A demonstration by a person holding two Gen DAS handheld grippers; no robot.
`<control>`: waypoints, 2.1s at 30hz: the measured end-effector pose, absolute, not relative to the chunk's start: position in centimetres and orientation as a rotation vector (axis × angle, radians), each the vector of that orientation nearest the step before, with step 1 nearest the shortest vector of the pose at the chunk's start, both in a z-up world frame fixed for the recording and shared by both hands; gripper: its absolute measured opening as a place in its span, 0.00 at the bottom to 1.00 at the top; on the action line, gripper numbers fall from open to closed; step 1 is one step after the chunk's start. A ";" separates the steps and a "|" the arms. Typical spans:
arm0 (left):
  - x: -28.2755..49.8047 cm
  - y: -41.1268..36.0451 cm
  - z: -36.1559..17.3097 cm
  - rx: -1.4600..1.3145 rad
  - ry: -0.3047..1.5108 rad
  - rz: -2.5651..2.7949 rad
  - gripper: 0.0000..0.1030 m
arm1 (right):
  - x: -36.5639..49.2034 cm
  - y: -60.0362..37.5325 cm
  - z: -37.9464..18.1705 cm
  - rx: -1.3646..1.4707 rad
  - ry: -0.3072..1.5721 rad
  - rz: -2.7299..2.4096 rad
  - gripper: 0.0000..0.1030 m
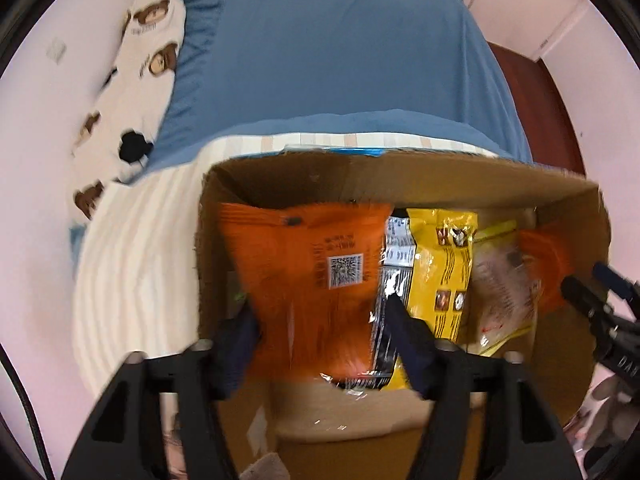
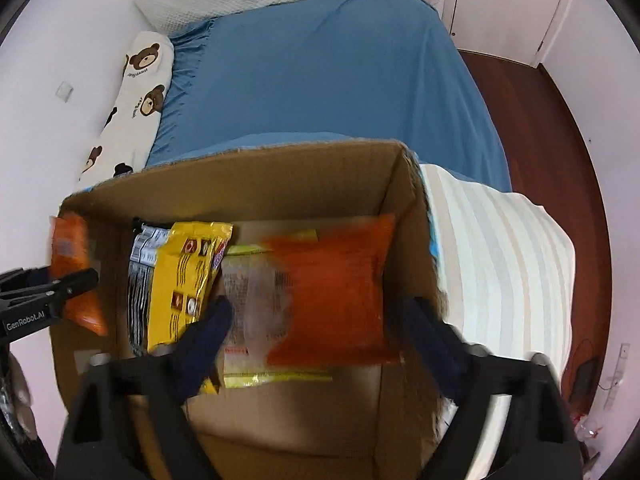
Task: Organize snacks
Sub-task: 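Lower both orange packets into the box and open both tools, then grasp the Franzzi cookie pack with the left tool while the right tool grasps the yellow bag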
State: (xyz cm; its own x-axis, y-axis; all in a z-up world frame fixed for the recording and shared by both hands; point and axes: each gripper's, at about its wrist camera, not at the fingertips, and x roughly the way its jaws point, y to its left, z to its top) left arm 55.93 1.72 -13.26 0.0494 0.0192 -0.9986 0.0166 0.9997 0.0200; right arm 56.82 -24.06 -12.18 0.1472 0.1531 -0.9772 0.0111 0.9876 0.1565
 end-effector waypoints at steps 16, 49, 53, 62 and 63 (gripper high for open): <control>52.9 0.2 -11.7 0.034 1.393 0.010 0.91 | 54.6 -23.3 -12.0 0.178 1.378 0.124 0.91; 31.1 -1.7 3.4 -0.029 0.979 -0.023 0.91 | 32.5 -22.9 4.7 0.127 0.969 0.189 0.91; 28.7 -1.0 2.8 -0.063 0.993 -0.008 0.91 | 30.1 -23.7 4.5 0.166 0.976 0.188 0.91; 26.3 0.9 -6.8 -0.056 1.198 0.097 0.91 | 27.1 -28.0 -6.2 0.326 1.243 0.113 0.91; 26.2 0.9 -7.9 -0.056 1.217 0.103 0.91 | 27.0 -28.2 -7.7 0.342 1.276 0.105 0.91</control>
